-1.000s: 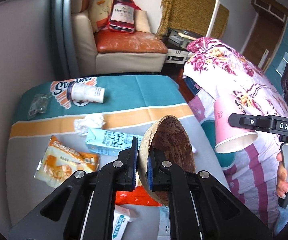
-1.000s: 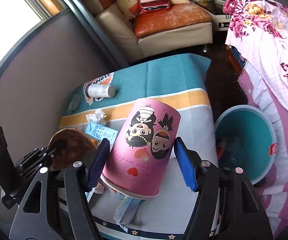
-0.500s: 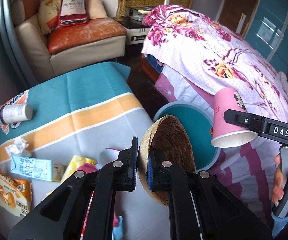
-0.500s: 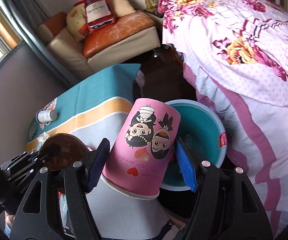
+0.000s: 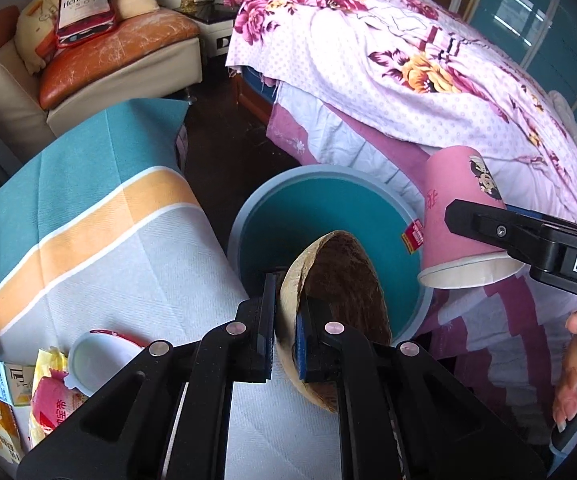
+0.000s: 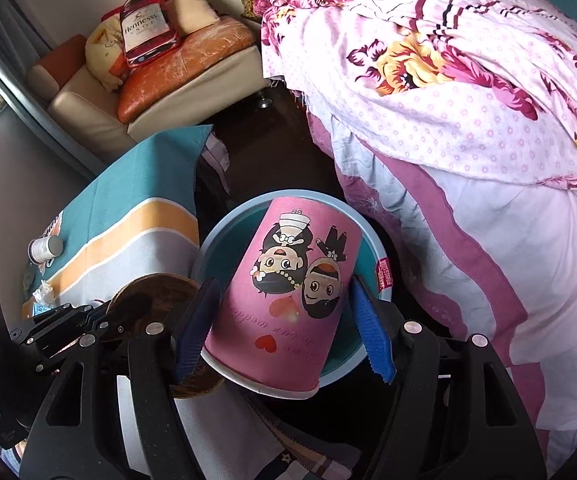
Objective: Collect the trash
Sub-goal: 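Carry the shell and cup over the wastebasket and open both grippers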
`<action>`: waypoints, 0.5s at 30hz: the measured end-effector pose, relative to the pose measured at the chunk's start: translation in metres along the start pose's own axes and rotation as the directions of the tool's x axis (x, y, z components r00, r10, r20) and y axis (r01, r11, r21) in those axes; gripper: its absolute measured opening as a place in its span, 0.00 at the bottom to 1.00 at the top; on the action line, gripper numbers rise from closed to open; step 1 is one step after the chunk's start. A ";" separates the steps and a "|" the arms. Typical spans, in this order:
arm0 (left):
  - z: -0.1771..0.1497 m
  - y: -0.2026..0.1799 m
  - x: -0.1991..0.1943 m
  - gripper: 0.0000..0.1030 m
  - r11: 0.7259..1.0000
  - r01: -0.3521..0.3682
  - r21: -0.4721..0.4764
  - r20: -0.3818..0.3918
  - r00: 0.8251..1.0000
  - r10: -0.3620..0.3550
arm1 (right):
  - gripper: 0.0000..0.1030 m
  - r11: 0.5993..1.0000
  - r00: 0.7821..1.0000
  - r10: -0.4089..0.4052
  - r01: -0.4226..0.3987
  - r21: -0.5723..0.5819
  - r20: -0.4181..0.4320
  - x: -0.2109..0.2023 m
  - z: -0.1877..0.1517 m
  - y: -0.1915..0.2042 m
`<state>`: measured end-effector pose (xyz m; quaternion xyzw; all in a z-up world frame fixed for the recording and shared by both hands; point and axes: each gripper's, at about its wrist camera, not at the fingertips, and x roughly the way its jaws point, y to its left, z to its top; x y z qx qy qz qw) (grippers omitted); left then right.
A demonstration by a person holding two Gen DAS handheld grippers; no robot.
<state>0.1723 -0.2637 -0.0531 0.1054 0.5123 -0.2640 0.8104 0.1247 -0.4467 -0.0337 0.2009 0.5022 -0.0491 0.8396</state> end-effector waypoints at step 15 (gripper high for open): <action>-0.004 0.011 0.018 0.30 1.000 -0.006 -0.031 -0.047 0.999 0.004 | 0.62 1.000 0.999 -0.002 0.003 0.012 -0.037 0.019 -0.002 -0.002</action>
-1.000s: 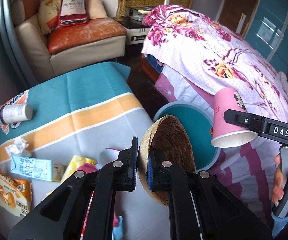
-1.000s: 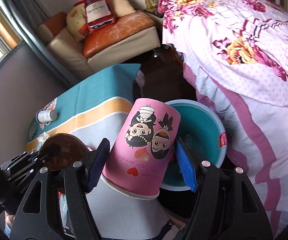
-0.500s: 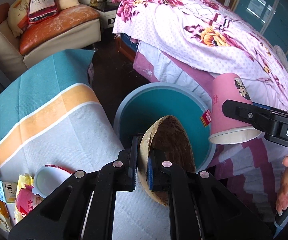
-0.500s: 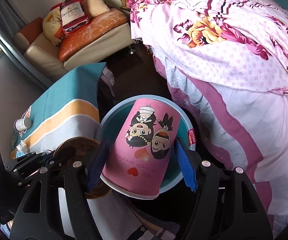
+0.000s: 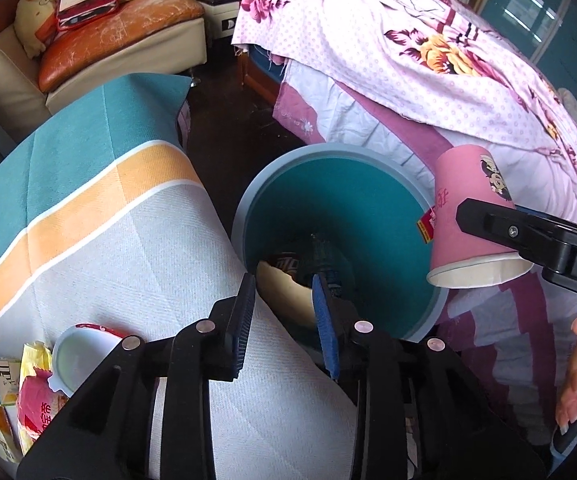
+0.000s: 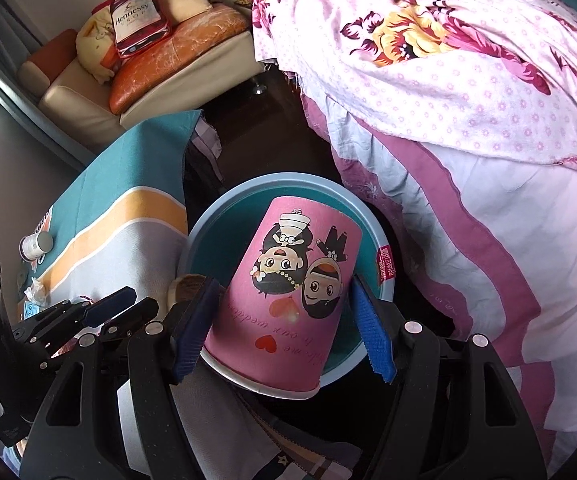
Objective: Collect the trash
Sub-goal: 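Carry the shell and cup over the wastebasket and open both grippers, then move both grippers back to the table toward the medicine box and blue sachet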
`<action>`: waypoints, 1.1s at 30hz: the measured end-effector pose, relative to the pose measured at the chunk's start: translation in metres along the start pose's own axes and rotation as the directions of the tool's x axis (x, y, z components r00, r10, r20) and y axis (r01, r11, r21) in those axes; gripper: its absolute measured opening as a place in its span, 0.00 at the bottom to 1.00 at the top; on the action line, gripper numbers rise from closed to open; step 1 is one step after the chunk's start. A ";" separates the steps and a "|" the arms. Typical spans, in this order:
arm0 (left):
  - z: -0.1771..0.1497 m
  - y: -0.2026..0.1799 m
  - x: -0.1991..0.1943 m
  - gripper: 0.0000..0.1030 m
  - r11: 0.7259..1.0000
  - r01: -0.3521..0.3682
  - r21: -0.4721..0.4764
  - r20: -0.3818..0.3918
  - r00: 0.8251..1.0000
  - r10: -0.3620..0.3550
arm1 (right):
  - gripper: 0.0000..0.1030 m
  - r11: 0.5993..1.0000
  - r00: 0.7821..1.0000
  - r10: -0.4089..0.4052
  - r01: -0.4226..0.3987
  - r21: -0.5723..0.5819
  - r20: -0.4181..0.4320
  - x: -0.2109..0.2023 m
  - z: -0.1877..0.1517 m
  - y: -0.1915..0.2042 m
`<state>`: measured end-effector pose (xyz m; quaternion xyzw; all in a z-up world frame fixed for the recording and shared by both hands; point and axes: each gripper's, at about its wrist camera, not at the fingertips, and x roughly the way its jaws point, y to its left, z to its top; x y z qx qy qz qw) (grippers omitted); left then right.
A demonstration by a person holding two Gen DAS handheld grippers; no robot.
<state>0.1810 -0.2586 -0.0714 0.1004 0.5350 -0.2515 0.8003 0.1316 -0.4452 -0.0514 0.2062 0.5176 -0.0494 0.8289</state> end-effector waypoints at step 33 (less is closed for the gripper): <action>-0.031 0.037 -0.064 0.84 0.991 0.086 -0.101 0.098 0.992 -0.076 | 0.70 0.997 0.995 -0.066 0.063 -0.041 -0.077 -0.001 -0.017 0.025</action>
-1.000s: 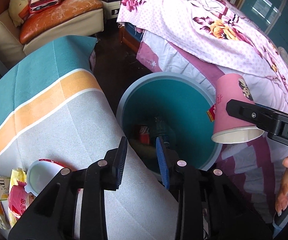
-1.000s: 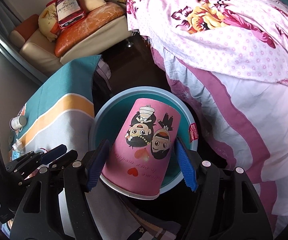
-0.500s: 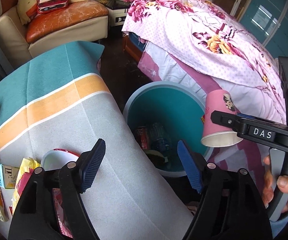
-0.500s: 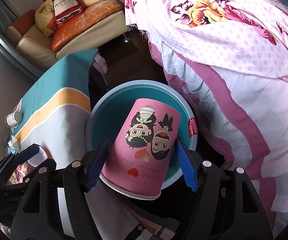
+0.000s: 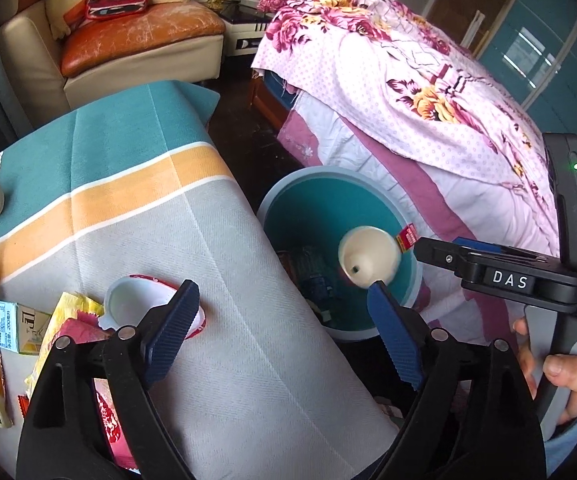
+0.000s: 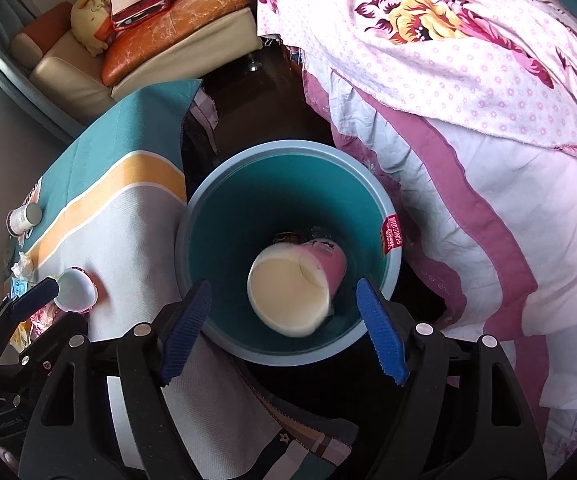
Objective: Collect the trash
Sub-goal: 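Move both grippers back to the table toward the medicine box and blue sachet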
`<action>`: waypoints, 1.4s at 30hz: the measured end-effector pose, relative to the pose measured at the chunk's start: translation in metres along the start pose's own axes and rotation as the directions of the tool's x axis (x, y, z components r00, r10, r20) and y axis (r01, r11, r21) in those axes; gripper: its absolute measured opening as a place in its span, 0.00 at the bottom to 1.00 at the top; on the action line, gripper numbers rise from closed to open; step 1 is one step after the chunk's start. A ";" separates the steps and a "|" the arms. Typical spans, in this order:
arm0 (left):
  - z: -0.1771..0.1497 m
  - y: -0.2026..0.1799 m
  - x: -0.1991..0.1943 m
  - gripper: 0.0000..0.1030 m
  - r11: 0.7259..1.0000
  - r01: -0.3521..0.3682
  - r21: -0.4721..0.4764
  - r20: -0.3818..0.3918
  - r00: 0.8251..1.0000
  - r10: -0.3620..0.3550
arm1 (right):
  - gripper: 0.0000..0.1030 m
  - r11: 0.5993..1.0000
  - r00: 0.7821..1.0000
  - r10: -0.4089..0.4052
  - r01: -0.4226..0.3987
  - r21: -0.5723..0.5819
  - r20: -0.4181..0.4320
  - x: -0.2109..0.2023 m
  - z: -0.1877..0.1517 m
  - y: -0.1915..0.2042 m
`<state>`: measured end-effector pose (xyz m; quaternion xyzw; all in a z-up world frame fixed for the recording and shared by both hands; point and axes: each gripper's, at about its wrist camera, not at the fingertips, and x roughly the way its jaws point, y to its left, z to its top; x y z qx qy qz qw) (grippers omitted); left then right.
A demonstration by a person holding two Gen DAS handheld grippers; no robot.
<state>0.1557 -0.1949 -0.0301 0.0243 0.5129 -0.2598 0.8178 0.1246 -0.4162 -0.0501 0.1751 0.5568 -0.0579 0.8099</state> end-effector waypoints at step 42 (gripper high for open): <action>-0.193 0.195 -0.139 0.89 0.965 -0.126 -0.229 0.014 0.991 0.133 | 0.77 0.931 0.965 0.024 -0.117 -0.346 -0.262 0.015 -0.158 0.247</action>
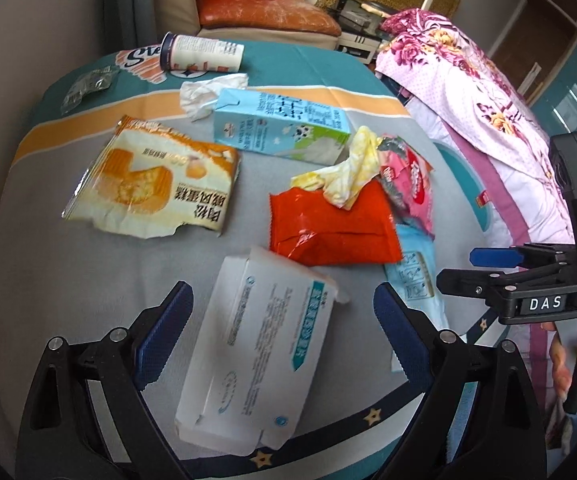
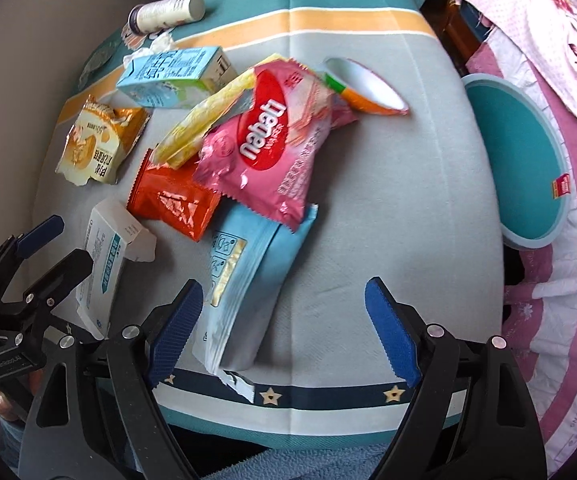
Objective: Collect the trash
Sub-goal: 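Move both grippers back to the table toward the medicine box and blue sachet, then grasp the white medicine box with the left gripper while the right gripper grasps the blue sachet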
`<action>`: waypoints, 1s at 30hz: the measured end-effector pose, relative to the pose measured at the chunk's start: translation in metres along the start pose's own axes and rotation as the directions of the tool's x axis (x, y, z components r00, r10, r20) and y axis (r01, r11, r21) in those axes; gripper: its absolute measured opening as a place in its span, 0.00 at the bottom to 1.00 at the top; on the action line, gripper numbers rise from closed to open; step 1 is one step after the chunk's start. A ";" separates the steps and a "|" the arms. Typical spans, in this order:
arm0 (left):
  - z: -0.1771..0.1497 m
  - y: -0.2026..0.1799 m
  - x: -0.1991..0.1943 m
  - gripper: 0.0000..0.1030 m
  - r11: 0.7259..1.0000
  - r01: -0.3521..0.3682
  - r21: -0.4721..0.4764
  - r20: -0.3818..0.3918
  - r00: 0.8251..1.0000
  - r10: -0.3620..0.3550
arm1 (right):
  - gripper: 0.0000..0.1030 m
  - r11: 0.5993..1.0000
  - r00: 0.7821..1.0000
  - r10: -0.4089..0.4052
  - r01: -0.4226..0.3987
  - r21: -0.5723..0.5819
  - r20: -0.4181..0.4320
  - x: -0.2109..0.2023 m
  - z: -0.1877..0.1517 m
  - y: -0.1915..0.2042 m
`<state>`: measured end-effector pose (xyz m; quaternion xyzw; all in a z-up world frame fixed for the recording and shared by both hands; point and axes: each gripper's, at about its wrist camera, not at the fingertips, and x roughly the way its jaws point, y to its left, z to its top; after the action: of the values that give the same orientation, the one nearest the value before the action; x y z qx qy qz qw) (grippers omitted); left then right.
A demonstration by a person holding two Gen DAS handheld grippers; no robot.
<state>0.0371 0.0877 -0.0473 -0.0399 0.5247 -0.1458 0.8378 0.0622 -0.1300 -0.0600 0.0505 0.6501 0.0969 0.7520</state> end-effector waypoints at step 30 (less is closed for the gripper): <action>-0.036 0.003 0.035 0.76 0.988 -0.134 0.077 -0.101 0.985 0.141 | 0.27 0.990 0.995 0.101 -0.101 -0.098 -0.006 0.011 -0.024 0.004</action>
<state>0.0197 0.0836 -0.0950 0.0337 0.5647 -0.1079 0.8175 0.0395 -0.1254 -0.0734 0.0463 0.6417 0.1665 0.7472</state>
